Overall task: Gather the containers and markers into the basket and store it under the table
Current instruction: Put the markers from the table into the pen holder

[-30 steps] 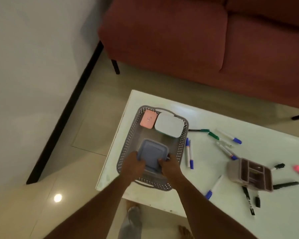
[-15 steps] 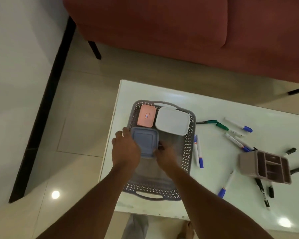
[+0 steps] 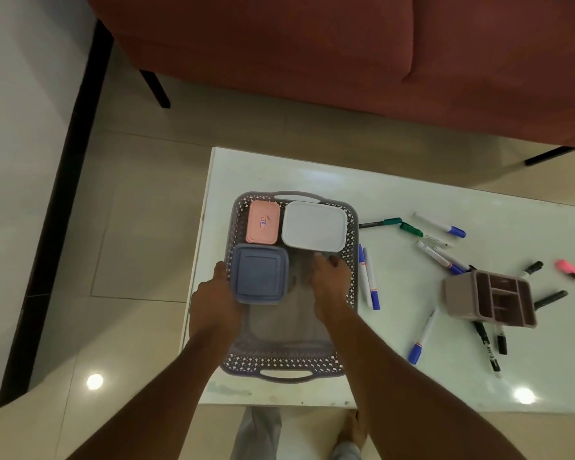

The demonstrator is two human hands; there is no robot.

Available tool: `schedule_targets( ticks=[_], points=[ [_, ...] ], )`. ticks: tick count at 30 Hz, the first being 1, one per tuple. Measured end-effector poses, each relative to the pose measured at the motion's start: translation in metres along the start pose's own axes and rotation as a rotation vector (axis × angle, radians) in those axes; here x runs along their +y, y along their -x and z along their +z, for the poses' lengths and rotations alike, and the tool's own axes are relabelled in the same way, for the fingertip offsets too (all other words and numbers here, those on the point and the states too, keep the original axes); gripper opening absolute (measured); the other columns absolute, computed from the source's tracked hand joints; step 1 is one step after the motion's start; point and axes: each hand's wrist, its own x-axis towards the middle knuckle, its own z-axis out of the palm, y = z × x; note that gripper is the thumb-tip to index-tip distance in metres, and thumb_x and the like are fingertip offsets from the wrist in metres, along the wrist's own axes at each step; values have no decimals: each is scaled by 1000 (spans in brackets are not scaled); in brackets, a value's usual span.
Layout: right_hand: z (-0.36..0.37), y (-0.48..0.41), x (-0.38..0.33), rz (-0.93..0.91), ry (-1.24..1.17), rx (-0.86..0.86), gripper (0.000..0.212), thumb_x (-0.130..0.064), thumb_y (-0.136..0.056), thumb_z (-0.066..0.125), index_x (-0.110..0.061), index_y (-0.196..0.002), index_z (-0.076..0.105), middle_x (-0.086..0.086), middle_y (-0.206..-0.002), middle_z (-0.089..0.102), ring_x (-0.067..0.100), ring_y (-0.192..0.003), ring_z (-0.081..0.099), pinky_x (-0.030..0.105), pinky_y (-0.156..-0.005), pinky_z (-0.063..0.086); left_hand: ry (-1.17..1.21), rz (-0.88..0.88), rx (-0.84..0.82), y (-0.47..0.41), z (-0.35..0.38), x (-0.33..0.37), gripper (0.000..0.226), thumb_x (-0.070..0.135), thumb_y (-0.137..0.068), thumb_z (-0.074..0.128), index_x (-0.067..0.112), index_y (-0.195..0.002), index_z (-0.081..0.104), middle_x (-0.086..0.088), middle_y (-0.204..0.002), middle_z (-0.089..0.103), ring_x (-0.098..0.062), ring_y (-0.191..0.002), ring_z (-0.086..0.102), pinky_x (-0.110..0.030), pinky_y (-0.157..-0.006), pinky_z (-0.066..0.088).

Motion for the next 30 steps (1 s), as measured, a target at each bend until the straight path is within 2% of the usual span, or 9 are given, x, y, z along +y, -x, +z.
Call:
schedule_targets(
  ticks=[4, 6, 11, 14, 18, 21, 24, 26, 30],
  points=[
    [10, -12, -7, 16, 65, -105, 11, -24, -93, 62, -15, -89, 66, 4, -77, 64, 14, -65, 54, 26, -51, 40, 36, -7, 15, 0, -2, -3, 43, 17, -85, 66, 15, -123, 48, -13, -99, 70, -33, -83, 68, -42, -73, 60],
    [16, -13, -5, 24, 48, -118, 15, -24, -92, 63, -10, -98, 67, 5, -79, 64, 15, -64, 54, 25, -50, 42, 79, 6, 7, 0, -4, -4, 41, 16, -85, 65, 14, -122, 49, -13, -99, 71, -34, -85, 67, -43, -76, 60],
    [17, 0, 9, 43, 134, -237, 29, -31, -90, 62, -14, -114, 63, 1, -96, 68, 17, -86, 61, 38, -78, 52, 196, 35, -1, 8, -15, -4, 37, 10, -89, 59, 10, -125, 50, -13, -104, 71, -37, -88, 67, -45, -81, 57],
    [1, 19, 19, -142, 432, -173, 31, -33, -89, 59, -16, -114, 58, -4, -96, 62, 18, -92, 59, 35, -79, 48, 0, 78, 61, 13, -14, -3, 45, 6, -84, 60, 6, -127, 48, -16, -116, 63, -36, -103, 60, -45, -81, 53],
    [-45, 45, 36, -350, 640, -149, 41, -23, -96, 52, -15, -136, 49, 2, -132, 59, 18, -121, 55, 33, -102, 45, -253, 391, 126, 37, 6, 20, 43, 2, -74, 65, 3, -117, 58, -18, -116, 58, -34, -101, 57, -45, -80, 52],
    [-81, 58, 48, -373, 689, -165, 40, -28, -99, 47, -21, -139, 46, -2, -138, 56, 15, -126, 52, 34, -107, 44, -268, 592, 21, 70, 27, 53, 29, 5, -76, 66, 5, -105, 66, -14, -108, 64, -28, -97, 61, -39, -80, 54],
    [-122, 72, 53, -419, 707, -194, 41, -35, -101, 44, -22, -140, 45, -6, -141, 53, 14, -129, 49, 32, -111, 39, -247, 690, -94, 109, 50, 84, 25, 9, -76, 70, 11, -101, 68, -7, -104, 66, -21, -92, 62, -33, -79, 53],
    [-154, 73, 56, -423, 715, -163, 41, -31, -102, 43, -19, -142, 44, -5, -144, 49, 13, -132, 45, 28, -112, 35, -231, 705, -178, 134, 68, 105, 22, 11, -82, 65, 14, -103, 67, -3, -105, 64, -18, -93, 60, -30, -80, 53],
    [-220, 53, 66, -417, 751, -86, 44, -8, -97, 47, -15, -140, 46, 1, -144, 50, 17, -131, 47, 25, -107, 37, -291, 757, -280, 164, 104, 146, 32, 7, -88, 52, 11, -119, 60, -6, -124, 57, -18, -107, 55, -27, -87, 49]
  ],
)
